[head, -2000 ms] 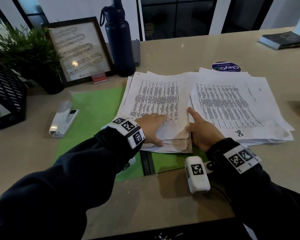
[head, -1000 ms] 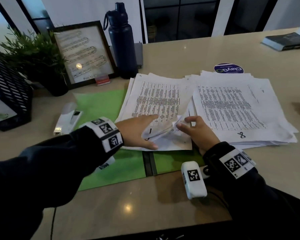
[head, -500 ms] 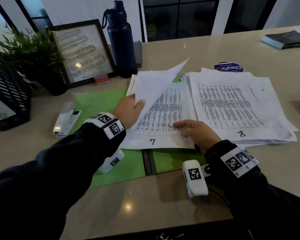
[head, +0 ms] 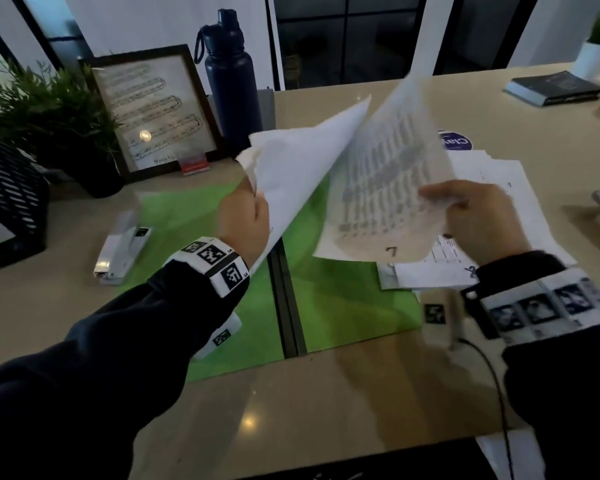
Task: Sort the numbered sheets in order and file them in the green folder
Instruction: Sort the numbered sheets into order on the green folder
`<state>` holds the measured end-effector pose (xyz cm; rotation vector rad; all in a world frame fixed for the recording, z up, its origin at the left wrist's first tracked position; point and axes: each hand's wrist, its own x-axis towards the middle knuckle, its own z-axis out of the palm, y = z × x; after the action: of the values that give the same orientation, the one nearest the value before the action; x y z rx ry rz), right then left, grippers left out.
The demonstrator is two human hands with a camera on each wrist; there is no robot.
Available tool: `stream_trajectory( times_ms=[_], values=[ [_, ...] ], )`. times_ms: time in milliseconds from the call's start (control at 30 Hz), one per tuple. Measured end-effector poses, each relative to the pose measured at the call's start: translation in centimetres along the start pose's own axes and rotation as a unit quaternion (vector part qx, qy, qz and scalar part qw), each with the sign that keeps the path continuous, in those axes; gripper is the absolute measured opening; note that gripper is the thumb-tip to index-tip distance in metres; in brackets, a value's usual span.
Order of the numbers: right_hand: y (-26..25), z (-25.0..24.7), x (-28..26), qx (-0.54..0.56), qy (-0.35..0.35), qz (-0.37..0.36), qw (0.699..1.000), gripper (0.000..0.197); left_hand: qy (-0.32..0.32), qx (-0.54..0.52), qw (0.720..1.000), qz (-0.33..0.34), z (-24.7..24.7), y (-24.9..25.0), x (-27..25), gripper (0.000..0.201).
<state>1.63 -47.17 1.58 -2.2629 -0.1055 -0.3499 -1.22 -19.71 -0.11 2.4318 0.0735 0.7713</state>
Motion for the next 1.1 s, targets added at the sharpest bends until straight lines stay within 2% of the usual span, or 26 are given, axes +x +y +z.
stream_trajectory(
  times_ms=[33,100,200,267,333,367,400,467,500,533,600,633,700,767,867,967,1000,1100],
  values=[
    [1.1,-1.4,0.7,0.01,0.012,0.026,1.0,0.052,0.009,-0.012,1.0,-0.004,-0.1,0.0,0.0,0.051],
    [3.9,-3.5,1.9,0.011,0.004,0.11,0.994,0.047,-0.019,-0.009,1.0,-0.001,-0.1,0.2,0.0,0.052],
    [8.7,-5.3,3.1,-0.071,-0.082,0.219,0.97,0.034,-0.084,0.009,0.996,0.018,0.5,0.2,-0.1,0.043],
    [10.7,-5.9,3.3,-0.152,-0.172,0.238,0.944,0.031,-0.102,0.006,0.995,0.016,0.6,0.2,-0.1,0.03],
    [10.8,-6.3,2.9,-0.281,-0.263,0.228,0.895,0.019,-0.114,-0.003,0.993,0.023,0.6,0.2,-0.2,0.029],
    [10.3,-6.6,3.0,-0.346,-0.259,0.206,0.878,0.027,-0.124,-0.007,0.992,0.032,0.6,0.2,-0.3,0.033],
    [9.4,-6.6,2.9,-0.366,-0.223,0.179,0.886,0.043,-0.136,-0.009,0.99,0.041,0.6,0.3,-0.5,0.04],
    [6.5,-6.8,2.2,-0.298,-0.128,0.149,0.934,0.055,-0.155,-0.021,0.987,0.046,0.6,0.6,-0.8,0.044],
    [4.3,-6.6,1.6,-0.265,-0.113,0.124,0.949,0.054,-0.165,-0.028,0.985,0.043,0.5,0.8,-0.8,0.044],
    [2.5,-5.9,0.9,-0.216,-0.125,0.105,0.963,0.051,-0.173,-0.035,0.984,0.041,0.5,0.9,-0.8,0.043],
    [-1.4,-3.5,-0.5,-0.046,-0.206,0.082,0.974,0.046,-0.188,-0.054,0.98,0.027,0.4,0.9,-0.7,0.039],
    [-3.0,-1.8,-1.2,0.058,-0.245,0.1,0.963,0.045,-0.199,-0.068,0.977,0.02,0.2,1.1,-0.7,0.037],
    [-4.9,1.7,-2.1,0.218,-0.303,0.158,0.914,0.047,-0.238,-0.113,0.965,0.009,0.2,1.2,-1.0,0.035],
    [-4.8,5.2,-2.1,0.319,-0.309,0.227,0.867,0.05,-0.31,-0.147,0.939,-0.026,0.1,1.6,-1.4,0.031],
    [-4.2,7.9,-1.8,0.412,-0.281,0.284,0.819,0.044,-0.395,-0.13,0.909,-0.025,0.5,1.3,-1.6,0.045],
    [-3.0,9.0,-2.0,0.459,-0.22,0.316,0.801,0.035,-0.453,-0.107,0.883,0.056,0.5,1.1,-1.4,0.087],
    [-2.7,9.1,-2.2,0.455,-0.219,0.312,0.805,0.036,-0.47,-0.099,0.874,0.073,0.5,1.1,-1.4,0.092],
    [-2.1,9.2,-2.8,0.453,-0.218,0.301,0.81,0.038,-0.479,-0.054,0.868,0.114,0.8,1.0,-1.1,0.084]
  ],
)
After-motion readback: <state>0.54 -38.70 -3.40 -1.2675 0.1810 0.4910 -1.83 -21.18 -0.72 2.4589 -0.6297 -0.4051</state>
